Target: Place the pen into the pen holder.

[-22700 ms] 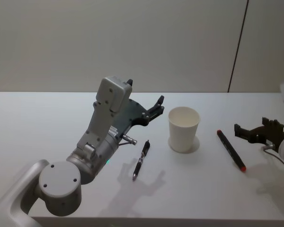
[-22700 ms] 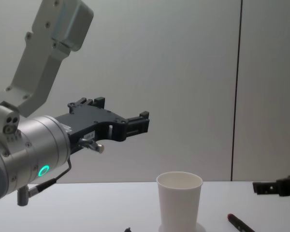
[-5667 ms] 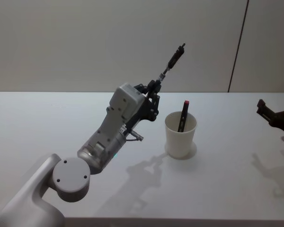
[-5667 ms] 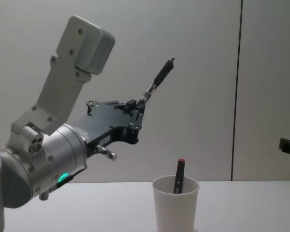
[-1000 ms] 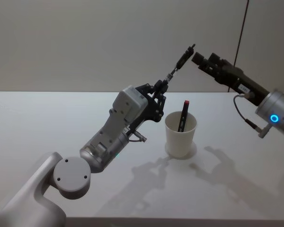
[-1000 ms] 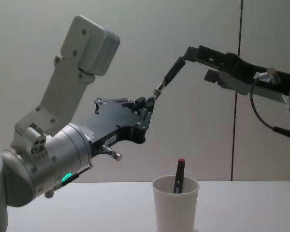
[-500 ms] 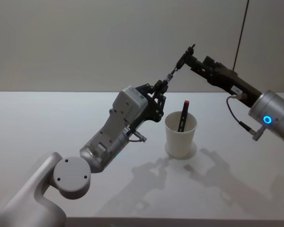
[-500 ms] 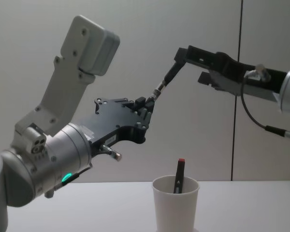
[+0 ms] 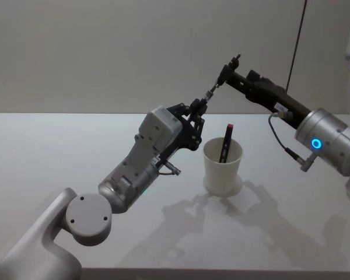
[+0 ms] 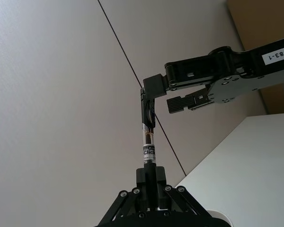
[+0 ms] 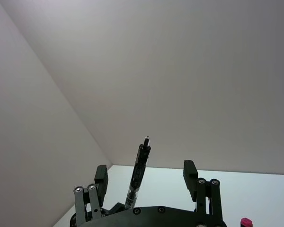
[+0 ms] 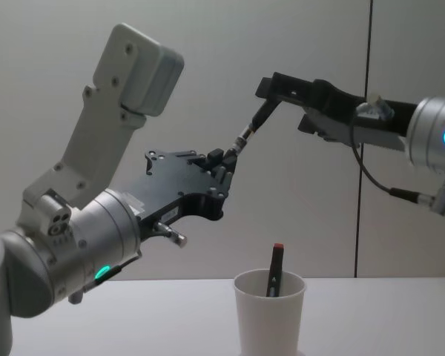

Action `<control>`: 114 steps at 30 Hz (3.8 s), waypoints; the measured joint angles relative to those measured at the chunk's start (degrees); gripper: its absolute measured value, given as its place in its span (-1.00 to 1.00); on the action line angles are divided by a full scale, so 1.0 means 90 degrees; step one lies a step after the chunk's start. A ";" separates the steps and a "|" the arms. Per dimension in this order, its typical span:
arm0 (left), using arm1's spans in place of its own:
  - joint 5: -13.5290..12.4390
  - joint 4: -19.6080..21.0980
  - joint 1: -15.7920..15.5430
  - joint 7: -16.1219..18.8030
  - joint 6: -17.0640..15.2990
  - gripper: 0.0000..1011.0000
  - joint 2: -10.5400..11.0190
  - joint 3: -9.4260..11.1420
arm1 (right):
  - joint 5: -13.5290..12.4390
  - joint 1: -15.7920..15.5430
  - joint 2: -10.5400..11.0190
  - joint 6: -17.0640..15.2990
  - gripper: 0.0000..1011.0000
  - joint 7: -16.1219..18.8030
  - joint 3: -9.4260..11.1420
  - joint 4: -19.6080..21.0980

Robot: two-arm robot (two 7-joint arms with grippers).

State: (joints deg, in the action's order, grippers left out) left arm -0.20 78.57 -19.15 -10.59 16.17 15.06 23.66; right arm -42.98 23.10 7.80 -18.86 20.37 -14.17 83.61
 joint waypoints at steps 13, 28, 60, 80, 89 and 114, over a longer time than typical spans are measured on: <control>0.0000 0.0000 0.0000 0.0000 0.0000 -0.75 0.0000 0.0000 | -0.0007 0.0089 -0.0190 -0.0149 0.98 -0.0715 -0.0150 0.0128; 0.0000 0.0000 0.0000 0.0000 0.0000 -0.75 0.0000 0.0000 | -0.0004 0.0271 -0.0405 -0.0305 0.98 -0.1149 -0.0303 0.0072; 0.0000 0.0000 0.0000 0.0000 -0.0001 -0.75 0.0000 0.0000 | 0.0004 0.0353 -0.0587 -0.0547 -0.71 -0.1870 -0.0499 0.0124; 0.0000 0.0000 0.0000 -0.0001 0.0003 -0.45 -0.0001 0.0000 | -0.0069 0.0308 -0.0562 -0.0573 -0.72 -0.1981 -0.0525 0.0247; 0.0000 0.0000 0.0000 -0.0001 0.0003 0.13 0.0000 0.0000 | -0.0100 0.0303 -0.0541 -0.0538 -0.72 -0.1995 -0.0523 0.0274; 0.0000 0.0000 0.0000 0.0000 0.0000 0.98 0.0000 0.0000 | 0.0246 0.0335 -0.0540 -0.0296 -0.72 -0.2268 -0.0577 0.0248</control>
State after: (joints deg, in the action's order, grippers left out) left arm -0.20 78.57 -19.15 -10.59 16.17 15.06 23.66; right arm -40.77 26.11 2.94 -21.53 -0.05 -19.36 85.84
